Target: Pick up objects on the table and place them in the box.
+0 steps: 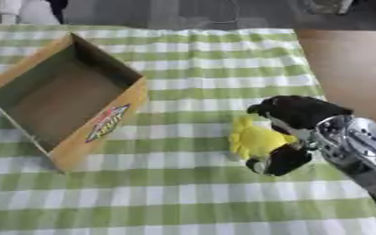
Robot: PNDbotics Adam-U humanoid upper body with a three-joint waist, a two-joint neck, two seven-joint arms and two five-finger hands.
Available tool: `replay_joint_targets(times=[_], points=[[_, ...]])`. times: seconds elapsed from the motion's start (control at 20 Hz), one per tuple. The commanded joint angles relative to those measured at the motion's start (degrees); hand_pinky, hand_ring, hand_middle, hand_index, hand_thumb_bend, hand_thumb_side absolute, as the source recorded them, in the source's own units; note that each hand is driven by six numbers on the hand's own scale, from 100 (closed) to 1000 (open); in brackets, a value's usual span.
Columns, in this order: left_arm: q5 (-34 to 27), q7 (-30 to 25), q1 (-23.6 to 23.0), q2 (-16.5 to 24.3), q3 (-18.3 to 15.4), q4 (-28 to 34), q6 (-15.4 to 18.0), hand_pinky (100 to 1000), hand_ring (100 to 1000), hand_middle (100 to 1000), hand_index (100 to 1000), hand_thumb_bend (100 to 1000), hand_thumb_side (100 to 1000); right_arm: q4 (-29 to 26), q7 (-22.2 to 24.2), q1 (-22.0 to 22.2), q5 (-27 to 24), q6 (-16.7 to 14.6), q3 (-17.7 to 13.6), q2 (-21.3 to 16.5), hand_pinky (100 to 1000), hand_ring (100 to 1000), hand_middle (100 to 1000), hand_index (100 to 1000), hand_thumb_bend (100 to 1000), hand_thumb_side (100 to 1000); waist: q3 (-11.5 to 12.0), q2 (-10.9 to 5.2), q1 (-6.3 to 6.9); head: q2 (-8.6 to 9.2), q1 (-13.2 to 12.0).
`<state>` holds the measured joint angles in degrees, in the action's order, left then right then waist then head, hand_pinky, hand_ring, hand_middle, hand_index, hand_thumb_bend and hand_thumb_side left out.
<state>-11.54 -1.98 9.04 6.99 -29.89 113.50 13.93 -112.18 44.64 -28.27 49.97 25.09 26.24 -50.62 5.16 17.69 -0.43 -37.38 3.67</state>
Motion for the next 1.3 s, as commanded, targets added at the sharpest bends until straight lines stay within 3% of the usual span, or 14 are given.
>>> replay_joint_targets(times=[0.05,0.6,0.9,1.3], points=[[-0.32,-0.31,0.35,0.50,0.14,1.09,0.16,728,642,595,721,100,900,1.54,7.33,-1.01,1.21,7.90,-0.37,-0.72,841,988,855,990,405,522,0.14,-0.75,0.17,0.63,0.24],[-0.43,-0.61,0.27,0.26,0.18,1.09,0.30,729,643,596,722,100,901,9.36,6.64,-1.69,1.45,7.89,-0.32,0.82,845,990,857,987,405,510,0.43,-0.49,0.37,0.82,0.49],[-0.43,-0.72,0.28,0.20,0.20,1.09,0.33,729,644,596,722,100,901,9.25,5.62,-2.00,-0.84,7.33,0.17,1.14,849,987,845,976,431,487,0.54,-0.41,0.42,0.77,0.63],[-0.49,-0.81,0.37,0.22,0.19,1.09,0.23,729,645,597,723,100,902,9.31,3.73,-2.15,-1.73,7.32,0.56,1.49,833,945,665,821,463,367,0.67,-0.42,0.30,0.92,0.68]])
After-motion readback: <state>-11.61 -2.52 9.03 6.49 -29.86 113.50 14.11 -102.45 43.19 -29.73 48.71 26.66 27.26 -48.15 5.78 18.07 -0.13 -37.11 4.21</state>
